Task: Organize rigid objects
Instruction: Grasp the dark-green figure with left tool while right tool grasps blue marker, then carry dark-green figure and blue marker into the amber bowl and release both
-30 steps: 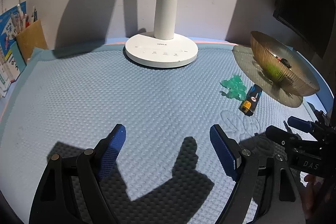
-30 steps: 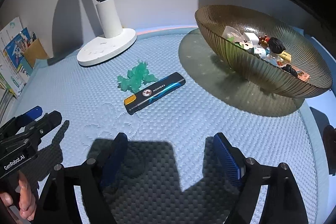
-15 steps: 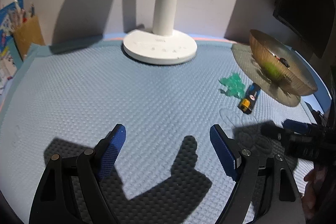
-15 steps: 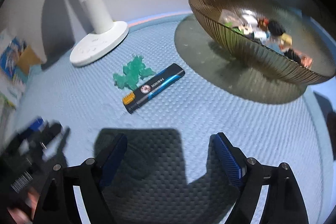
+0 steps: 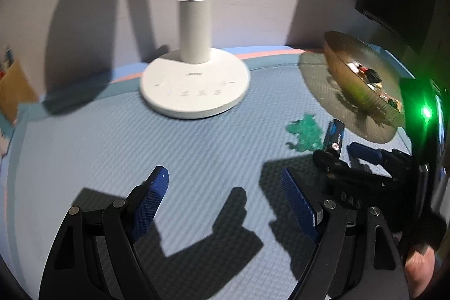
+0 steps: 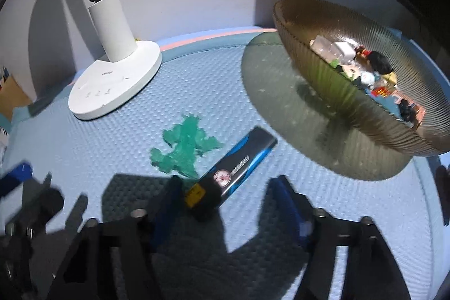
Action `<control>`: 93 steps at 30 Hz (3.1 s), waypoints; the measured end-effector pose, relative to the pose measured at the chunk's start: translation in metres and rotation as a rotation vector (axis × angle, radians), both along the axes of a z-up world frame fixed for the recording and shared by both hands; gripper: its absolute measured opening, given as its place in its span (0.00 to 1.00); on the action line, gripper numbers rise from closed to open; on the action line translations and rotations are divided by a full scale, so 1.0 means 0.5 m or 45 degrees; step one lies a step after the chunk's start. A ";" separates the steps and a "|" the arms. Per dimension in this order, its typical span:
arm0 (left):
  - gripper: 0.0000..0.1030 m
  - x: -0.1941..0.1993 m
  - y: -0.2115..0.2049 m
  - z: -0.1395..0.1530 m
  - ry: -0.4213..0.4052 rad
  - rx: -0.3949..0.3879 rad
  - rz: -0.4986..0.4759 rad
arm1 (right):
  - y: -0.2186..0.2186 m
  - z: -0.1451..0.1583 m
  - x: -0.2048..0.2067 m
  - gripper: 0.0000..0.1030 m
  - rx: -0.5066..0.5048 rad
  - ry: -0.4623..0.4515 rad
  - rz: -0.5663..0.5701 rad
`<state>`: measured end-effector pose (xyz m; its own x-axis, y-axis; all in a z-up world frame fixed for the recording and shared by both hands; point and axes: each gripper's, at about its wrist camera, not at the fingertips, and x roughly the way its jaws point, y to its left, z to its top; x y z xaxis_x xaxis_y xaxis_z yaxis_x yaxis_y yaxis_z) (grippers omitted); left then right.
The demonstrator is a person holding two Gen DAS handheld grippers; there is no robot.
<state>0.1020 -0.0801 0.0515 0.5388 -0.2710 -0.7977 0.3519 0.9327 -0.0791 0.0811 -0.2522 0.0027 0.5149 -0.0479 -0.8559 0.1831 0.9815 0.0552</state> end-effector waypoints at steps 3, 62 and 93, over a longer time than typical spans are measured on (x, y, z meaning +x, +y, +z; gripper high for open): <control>0.79 0.013 -0.035 -0.011 0.038 -0.023 -0.062 | -0.035 0.006 -0.025 0.38 0.038 -0.015 0.007; 0.51 -0.163 -0.100 -0.067 0.083 -0.022 -0.156 | -0.105 0.008 -0.276 0.55 -0.041 -0.016 0.296; 0.37 0.023 -0.432 0.193 -0.152 -0.336 -0.391 | -0.451 0.264 -0.095 0.22 -0.025 -0.270 -0.289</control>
<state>0.1133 -0.2962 0.1478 0.4856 -0.6202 -0.6160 0.6316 0.7361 -0.2432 0.0334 -0.4776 0.1348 0.6563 -0.1973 -0.7282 0.3841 0.9182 0.0973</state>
